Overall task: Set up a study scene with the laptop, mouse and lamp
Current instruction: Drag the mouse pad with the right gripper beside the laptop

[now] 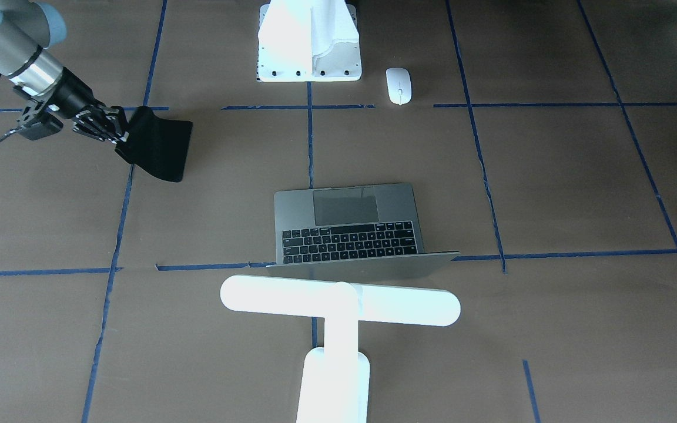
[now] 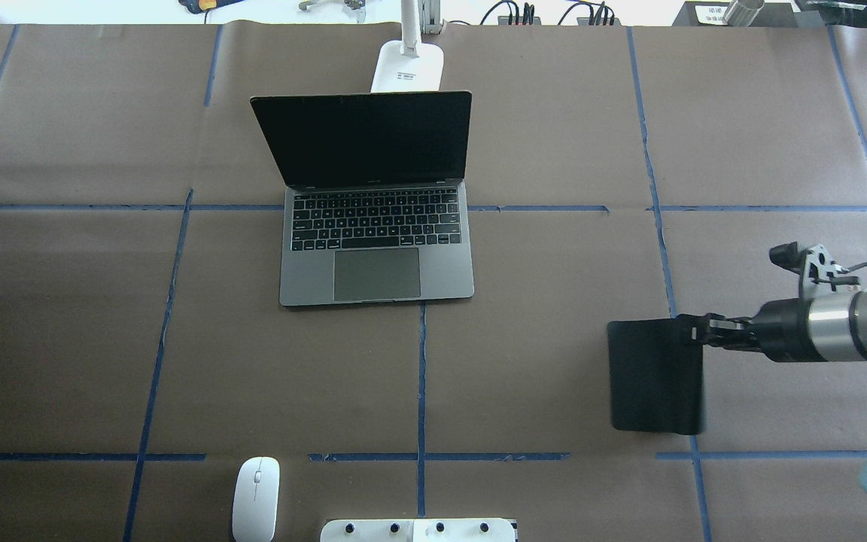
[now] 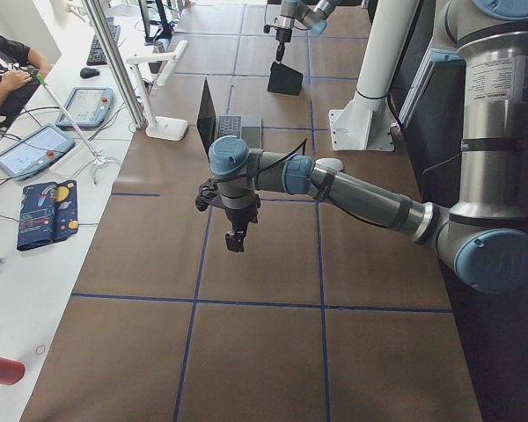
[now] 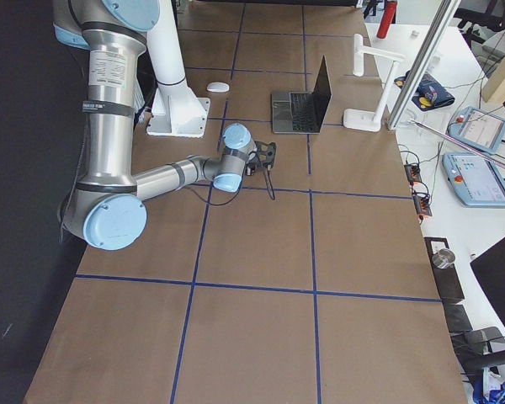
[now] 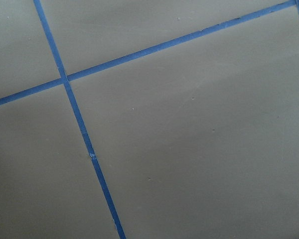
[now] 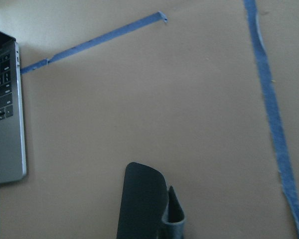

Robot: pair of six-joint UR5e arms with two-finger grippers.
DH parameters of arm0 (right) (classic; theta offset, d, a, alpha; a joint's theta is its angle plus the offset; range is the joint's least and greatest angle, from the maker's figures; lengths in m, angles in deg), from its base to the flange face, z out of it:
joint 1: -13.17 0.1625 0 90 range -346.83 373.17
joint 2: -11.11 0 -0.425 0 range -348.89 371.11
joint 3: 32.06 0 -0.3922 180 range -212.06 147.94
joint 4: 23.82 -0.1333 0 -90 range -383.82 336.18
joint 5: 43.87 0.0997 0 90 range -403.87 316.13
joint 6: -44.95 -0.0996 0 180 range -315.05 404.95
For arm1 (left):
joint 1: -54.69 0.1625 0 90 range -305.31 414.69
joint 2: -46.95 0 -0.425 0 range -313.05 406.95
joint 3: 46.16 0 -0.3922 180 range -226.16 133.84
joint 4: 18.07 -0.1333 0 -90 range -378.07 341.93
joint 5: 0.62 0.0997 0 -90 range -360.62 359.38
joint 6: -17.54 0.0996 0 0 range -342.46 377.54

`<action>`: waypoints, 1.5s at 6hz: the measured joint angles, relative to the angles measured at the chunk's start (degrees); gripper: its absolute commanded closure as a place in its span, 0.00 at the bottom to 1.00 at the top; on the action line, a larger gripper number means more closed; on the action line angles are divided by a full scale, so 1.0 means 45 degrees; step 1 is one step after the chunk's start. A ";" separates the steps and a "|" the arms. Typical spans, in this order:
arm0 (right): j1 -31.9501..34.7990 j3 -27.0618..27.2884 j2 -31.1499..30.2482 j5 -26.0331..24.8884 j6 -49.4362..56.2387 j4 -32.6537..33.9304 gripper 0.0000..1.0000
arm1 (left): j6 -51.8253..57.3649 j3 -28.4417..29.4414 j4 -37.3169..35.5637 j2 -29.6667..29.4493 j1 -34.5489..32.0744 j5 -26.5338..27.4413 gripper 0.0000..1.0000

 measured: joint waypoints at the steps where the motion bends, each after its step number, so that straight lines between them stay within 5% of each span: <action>1: 0.0056 -0.0088 0.1189 -0.0258 0.0020 0.1311 1.00 | -0.0007 -0.0006 0.0000 0.0000 0.0000 -0.0001 0.00; 4: 0.0908 -0.2575 0.4223 -0.0444 0.1215 0.2857 1.00 | -0.0073 -0.0101 0.0000 0.0000 0.0000 -0.0002 0.00; 6: 0.1689 -0.3805 0.4570 0.0125 0.3127 0.2898 0.97 | -0.0183 -0.0315 -0.0015 0.0008 0.0000 -0.0002 0.00; 7: 0.1854 -0.4110 0.4676 0.0312 0.3557 0.2929 0.01 | -0.0199 -0.0341 -0.0018 0.0004 0.0000 -0.0002 0.00; 9: 0.1896 -0.4244 0.5391 0.0501 0.3669 0.4145 0.00 | -0.0296 -0.0358 -0.0019 -0.0023 0.0007 -0.0002 0.00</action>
